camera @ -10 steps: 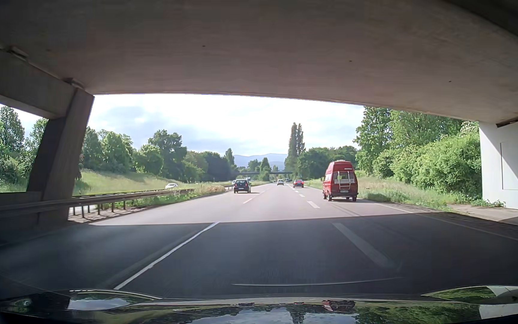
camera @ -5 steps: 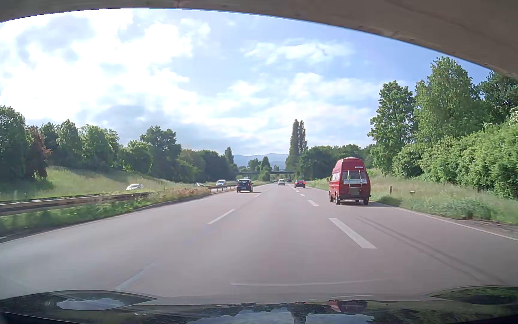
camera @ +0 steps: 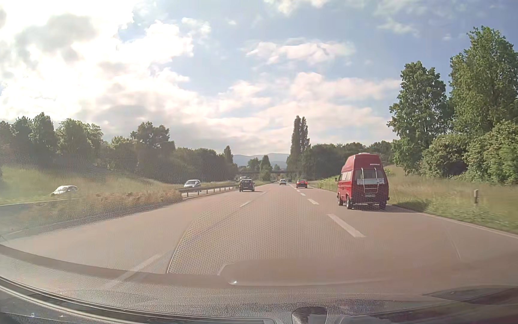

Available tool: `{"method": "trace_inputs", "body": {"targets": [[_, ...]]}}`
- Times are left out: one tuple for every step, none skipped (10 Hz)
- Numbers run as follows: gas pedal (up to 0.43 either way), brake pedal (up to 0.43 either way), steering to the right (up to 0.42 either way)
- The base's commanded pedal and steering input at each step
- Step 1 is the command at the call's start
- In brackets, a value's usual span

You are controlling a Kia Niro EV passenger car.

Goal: Follow the waypoints while adhering to traffic rules and regulations

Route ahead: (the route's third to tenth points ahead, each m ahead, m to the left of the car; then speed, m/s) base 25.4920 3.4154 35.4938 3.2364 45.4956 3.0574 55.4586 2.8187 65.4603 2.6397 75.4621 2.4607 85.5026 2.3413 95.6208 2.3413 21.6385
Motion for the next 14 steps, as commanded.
{"method": "trace_inputs", "body": {"targets": [[0.197,0.000,-0.001],[0.197,0.000,-0.001],[0.189,0.000,-0.001],[0.189,0.000,-0.001],[0.189,0.000,-0.001],[0.177,0.000,-0.001],[0.177,0.000,-0.001],[0.169,0.000,-0.001],[0.169,0.000,-0.001],[0.169,0.000,-0.001],[0.169,0.000,-0.001],[0.169,0.000,-0.001],[0.169,0.000,-0.001],[0.169,0.000,-0.001]]}}
